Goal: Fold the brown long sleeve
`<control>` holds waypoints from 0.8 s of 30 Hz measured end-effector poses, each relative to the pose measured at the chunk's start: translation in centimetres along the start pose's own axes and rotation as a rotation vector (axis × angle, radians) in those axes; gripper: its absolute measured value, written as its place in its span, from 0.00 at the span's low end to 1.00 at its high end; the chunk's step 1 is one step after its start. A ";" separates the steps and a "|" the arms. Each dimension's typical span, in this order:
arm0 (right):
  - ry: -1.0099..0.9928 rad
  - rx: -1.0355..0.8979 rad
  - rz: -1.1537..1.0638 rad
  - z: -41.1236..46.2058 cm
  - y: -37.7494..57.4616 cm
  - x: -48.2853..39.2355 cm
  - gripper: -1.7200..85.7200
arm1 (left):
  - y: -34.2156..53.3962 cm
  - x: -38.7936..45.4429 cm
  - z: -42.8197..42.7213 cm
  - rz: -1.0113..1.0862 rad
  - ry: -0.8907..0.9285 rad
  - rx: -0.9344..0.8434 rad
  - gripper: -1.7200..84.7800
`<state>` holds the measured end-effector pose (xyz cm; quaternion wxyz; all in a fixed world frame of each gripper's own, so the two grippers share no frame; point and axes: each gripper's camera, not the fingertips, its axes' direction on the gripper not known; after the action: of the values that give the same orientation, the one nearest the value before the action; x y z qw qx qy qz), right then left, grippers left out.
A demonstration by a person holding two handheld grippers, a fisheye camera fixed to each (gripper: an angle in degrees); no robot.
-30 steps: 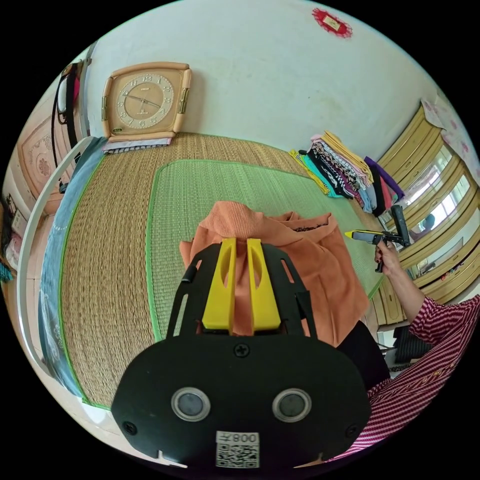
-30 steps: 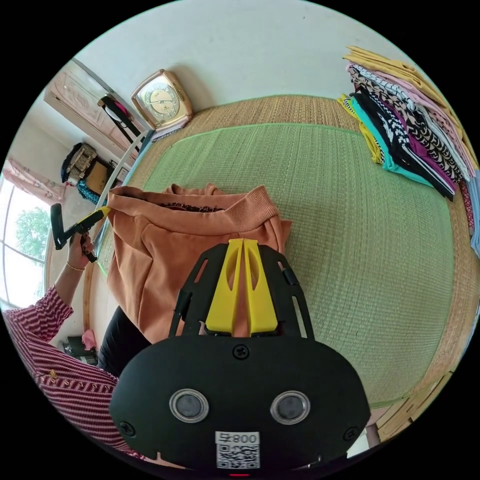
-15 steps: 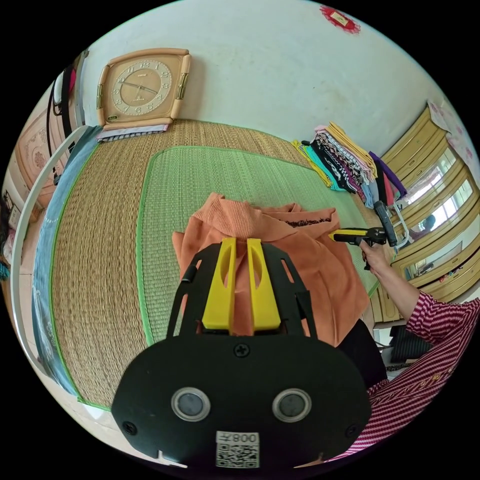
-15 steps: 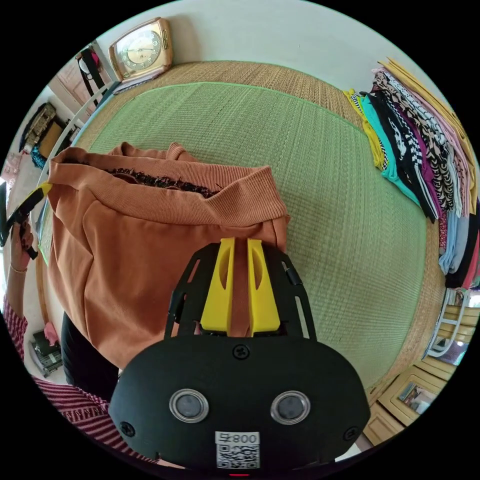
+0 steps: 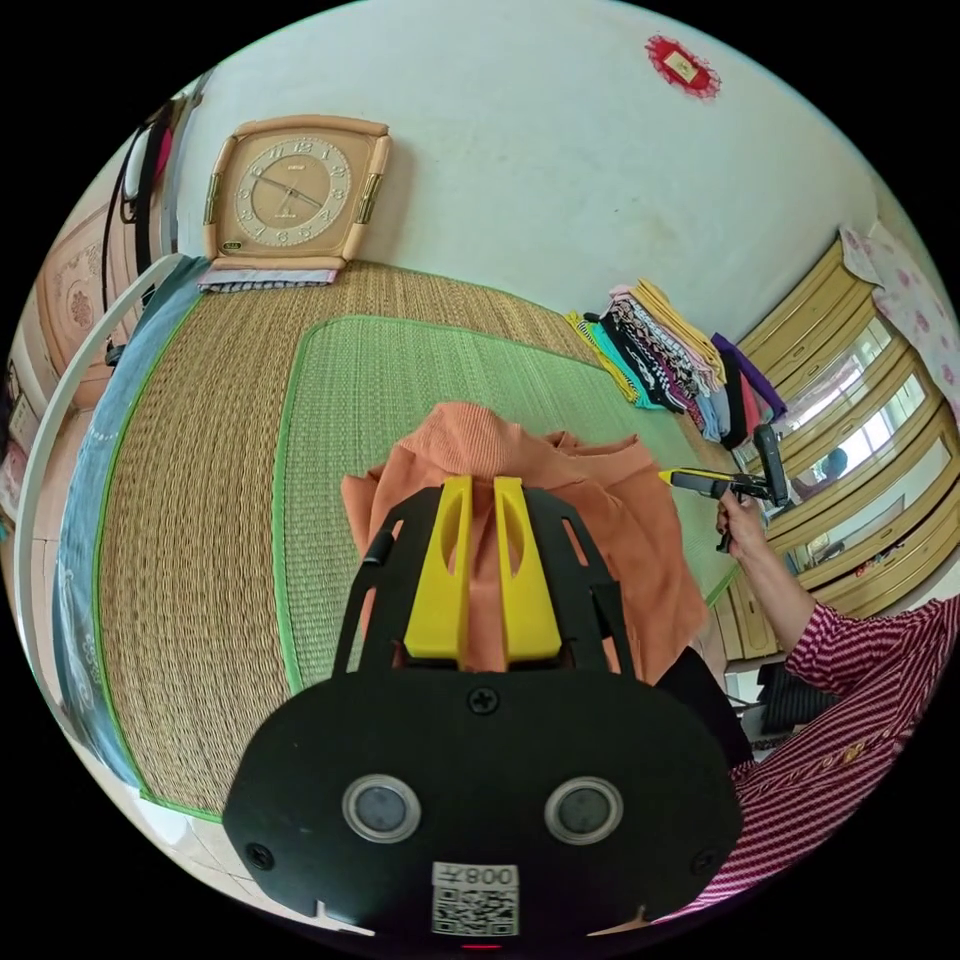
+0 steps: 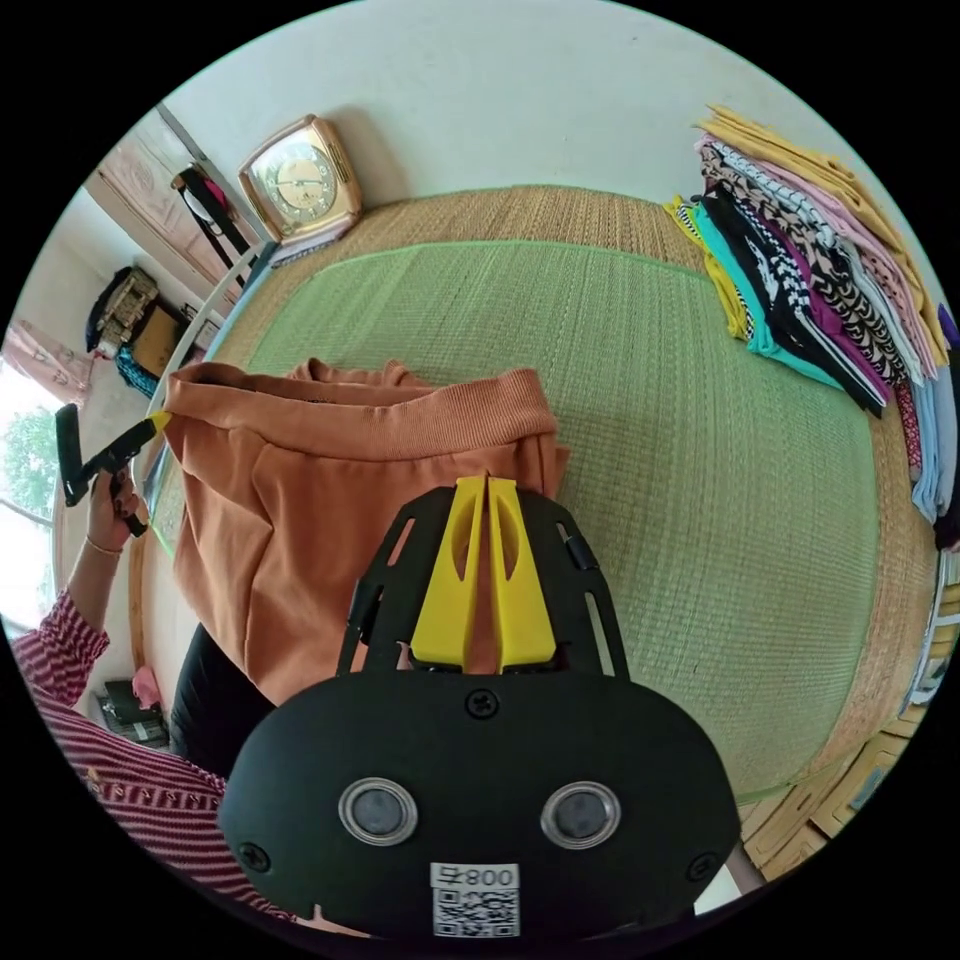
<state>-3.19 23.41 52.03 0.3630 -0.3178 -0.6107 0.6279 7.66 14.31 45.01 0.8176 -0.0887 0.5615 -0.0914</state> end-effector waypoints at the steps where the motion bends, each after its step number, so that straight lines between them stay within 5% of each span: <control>1: -0.015 0.027 0.006 -1.5 0.3 0.3 0.02 | 0.0 -0.1 -0.5 -0.002 0.009 0.011 0.06; 13: -0.203 0.189 0.055 -10.6 1.2 2.3 0.02 | -2.2 -2.0 -3.8 -0.066 0.045 0.098 0.07; 24: -0.294 0.104 0.202 -7.7 -2.1 6.0 0.02 | -6.2 -4.5 1.1 -0.130 0.003 -0.019 0.07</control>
<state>0.21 32.61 53.95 0.2207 -0.2630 -0.5889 0.7317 6.76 9.48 50.96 0.8082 -0.1324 0.5567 -0.1392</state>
